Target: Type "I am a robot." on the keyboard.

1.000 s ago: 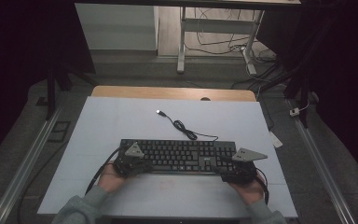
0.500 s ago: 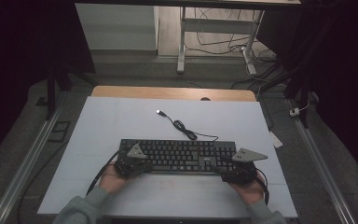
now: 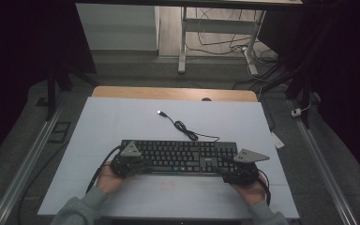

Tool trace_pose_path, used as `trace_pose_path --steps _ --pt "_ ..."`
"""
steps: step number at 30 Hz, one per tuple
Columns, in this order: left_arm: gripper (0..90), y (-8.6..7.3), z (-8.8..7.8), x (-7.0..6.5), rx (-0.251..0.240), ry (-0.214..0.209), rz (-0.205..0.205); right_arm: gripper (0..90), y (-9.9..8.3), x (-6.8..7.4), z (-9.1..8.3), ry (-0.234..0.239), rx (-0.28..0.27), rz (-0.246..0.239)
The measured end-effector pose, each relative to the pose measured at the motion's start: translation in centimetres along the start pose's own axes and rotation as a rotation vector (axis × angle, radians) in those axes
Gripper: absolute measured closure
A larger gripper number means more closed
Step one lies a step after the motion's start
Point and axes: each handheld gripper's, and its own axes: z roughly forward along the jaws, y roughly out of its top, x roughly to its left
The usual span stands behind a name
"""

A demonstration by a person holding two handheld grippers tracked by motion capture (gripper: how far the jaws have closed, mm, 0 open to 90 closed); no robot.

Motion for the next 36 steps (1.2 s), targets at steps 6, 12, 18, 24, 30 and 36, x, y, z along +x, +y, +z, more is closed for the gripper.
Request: trace_pose_path --steps 6,12,18,24,30,36 --pt "88.6 0.0 -0.5 0.0 -0.025 0.0 -0.015 43.9 0.0 0.0 0.0 -0.002 0.007 0.001" --pt "81.3 -0.2 -1.5 0.0 -0.06 -0.008 -0.04 43.9 0.0 -0.1 -0.1 0.005 0.001 0.003" --pt "60.7 -0.3 -2.3 0.0 -0.082 0.02 -0.05 43.9 0.0 -0.2 -0.2 0.009 -0.012 0.017" --pt "47.3 -0.5 -3.2 0.3 -0.106 0.047 -0.077 43.8 -0.1 -0.3 -0.2 0.008 -0.009 0.017" --pt "37.9 -0.8 -3.5 1.0 -0.109 0.073 -0.115 43.7 0.0 -0.2 -0.1 0.013 -0.005 0.011" --pt "35.3 -0.9 -3.5 1.5 -0.098 0.082 -0.128 43.6 -0.1 -0.3 -0.1 0.013 -0.008 0.017"
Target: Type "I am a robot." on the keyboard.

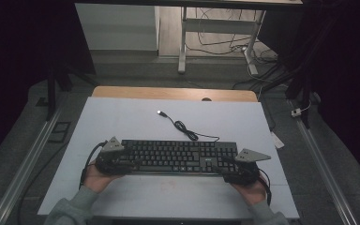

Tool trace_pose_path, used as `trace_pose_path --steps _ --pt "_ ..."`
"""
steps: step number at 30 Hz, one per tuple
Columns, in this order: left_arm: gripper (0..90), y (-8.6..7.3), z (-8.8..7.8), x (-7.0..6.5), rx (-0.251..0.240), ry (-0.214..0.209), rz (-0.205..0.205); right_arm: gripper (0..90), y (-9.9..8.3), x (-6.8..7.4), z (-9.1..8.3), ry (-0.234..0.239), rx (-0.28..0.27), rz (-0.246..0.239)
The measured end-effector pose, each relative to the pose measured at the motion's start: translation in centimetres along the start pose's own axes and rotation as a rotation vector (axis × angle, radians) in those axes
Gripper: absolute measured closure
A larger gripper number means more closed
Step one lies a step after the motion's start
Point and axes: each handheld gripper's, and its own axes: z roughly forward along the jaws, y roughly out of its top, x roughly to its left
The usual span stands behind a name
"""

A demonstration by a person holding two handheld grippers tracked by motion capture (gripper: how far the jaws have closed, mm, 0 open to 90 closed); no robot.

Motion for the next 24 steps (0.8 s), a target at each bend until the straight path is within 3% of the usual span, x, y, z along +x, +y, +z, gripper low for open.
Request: trace_pose_path --steps 9,13,20,24 --pt "33.8 -0.1 0.4 1.0 0.025 0.028 -0.027 42.8 0.0 0.0 0.0 0.002 0.002 -0.001" --pt "34.5 -0.2 0.5 1.6 0.032 0.044 -0.059 42.1 0.0 0.1 0.0 -0.004 0.01 -0.005" --pt "37.2 -0.1 1.0 2.6 0.052 0.06 -0.073 41.2 0.0 0.0 0.1 0.003 0.013 -0.002" --pt "43.0 -0.3 1.3 2.8 0.067 0.074 -0.06 41.0 -0.1 0.0 0.2 0.002 0.016 -0.004"
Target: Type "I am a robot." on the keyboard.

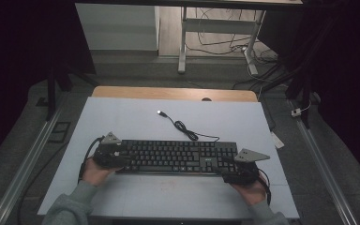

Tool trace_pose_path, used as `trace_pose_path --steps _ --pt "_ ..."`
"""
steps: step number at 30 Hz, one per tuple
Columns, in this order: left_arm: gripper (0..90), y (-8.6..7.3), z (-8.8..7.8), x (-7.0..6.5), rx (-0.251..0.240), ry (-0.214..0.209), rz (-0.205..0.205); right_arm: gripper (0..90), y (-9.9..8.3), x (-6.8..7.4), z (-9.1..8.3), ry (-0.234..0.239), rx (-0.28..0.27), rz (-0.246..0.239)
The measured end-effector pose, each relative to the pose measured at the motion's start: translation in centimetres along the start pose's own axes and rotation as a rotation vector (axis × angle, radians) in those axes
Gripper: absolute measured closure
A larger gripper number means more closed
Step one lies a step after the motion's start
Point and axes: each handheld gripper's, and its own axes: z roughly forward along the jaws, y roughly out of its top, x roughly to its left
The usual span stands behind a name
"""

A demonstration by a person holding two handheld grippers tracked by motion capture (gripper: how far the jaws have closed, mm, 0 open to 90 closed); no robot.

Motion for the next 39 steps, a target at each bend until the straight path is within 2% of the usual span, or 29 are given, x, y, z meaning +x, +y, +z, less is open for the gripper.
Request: trace_pose_path --steps 12,25,39 --pt "67.1 -0.2 0.5 0.2 0.029 0.036 0.036 41.0 0.0 0.1 0.1 -0.008 0.012 -0.005" --pt "87.2 -0.3 1.2 0.2 0.071 0.038 0.054 41.0 0.0 0.1 0.1 -0.008 0.014 -0.006" --pt "88.7 -0.5 1.8 0.2 0.104 0.036 0.06 41.0 -0.1 0.0 0.1 -0.004 0.012 -0.005"
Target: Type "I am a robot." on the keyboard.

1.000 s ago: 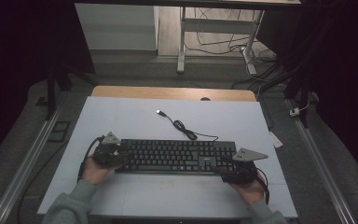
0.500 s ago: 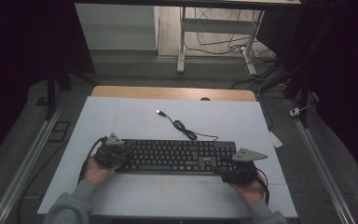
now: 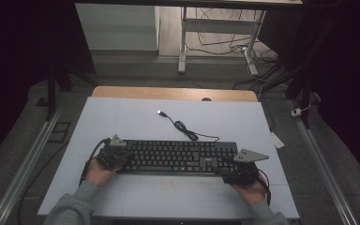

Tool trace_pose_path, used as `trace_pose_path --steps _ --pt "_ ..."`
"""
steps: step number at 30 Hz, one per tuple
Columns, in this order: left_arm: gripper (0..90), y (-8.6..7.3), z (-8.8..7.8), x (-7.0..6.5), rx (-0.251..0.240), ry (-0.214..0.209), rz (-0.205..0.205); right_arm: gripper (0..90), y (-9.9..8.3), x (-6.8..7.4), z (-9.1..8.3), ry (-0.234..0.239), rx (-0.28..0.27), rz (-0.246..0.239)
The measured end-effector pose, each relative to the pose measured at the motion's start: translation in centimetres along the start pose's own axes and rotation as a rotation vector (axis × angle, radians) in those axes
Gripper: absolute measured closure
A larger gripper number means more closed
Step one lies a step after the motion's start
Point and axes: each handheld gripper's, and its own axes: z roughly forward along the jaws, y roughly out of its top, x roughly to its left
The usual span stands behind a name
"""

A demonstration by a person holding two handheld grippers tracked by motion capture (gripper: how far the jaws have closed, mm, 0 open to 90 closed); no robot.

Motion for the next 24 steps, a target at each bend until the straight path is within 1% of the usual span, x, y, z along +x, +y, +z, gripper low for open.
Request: trace_pose_path --steps 10,12,18,21,24 --pt "88.7 0.0 0.1 -0.1 0.0 0.004 0.004 41.0 0.0 0.0 0.0 0.0 -0.001 0.0" --pt "88.7 0.0 0.2 -0.1 0.01 0.005 0.007 41.0 0.0 0.0 0.0 -0.004 0.002 -0.001" --pt "88.7 0.0 0.3 -0.3 0.001 0.011 0.01 41.0 0.0 0.0 -0.1 -0.003 0.0 -0.001" --pt "88.7 0.0 -0.1 -0.3 -0.022 0.003 0.01 41.0 0.0 0.0 -0.1 0.0 -0.002 0.001" --pt "88.7 -0.1 -1.0 -0.6 -0.063 -0.002 0.01 41.0 0.0 0.0 -0.1 0.0 -0.004 0.002"
